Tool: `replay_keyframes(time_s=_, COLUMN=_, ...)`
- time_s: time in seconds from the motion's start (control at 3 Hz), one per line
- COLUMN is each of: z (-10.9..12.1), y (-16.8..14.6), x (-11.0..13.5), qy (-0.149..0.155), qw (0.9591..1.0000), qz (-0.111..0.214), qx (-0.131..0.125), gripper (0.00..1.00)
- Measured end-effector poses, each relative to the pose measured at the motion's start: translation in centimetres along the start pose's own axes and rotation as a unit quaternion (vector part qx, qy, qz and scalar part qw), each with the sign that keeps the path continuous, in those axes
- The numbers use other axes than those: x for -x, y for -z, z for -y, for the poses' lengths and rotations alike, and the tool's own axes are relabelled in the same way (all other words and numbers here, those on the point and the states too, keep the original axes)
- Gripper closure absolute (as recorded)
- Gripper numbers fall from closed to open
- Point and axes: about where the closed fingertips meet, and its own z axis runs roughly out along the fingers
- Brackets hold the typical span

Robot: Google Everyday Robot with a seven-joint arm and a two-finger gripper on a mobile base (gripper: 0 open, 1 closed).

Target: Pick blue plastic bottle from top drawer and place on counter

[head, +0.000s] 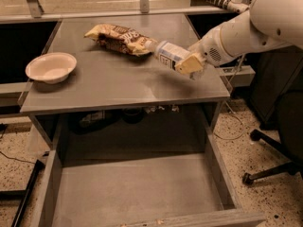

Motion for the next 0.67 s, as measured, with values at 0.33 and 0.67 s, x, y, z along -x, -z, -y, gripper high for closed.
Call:
replay_keyframes(time_s=0.33, z=1.1, y=-1.5, x=-1.3, qy=-0.017, qw=0.9997, qz=-0.015, qx=-0.012, gripper=1.00)
replay_keyframes(time_s=0.67, z=1.7, y=-2.9, x=-2.8, qy=-0.025, qw=0.9992, qz=-0.027, qx=-0.015, gripper=1.00)
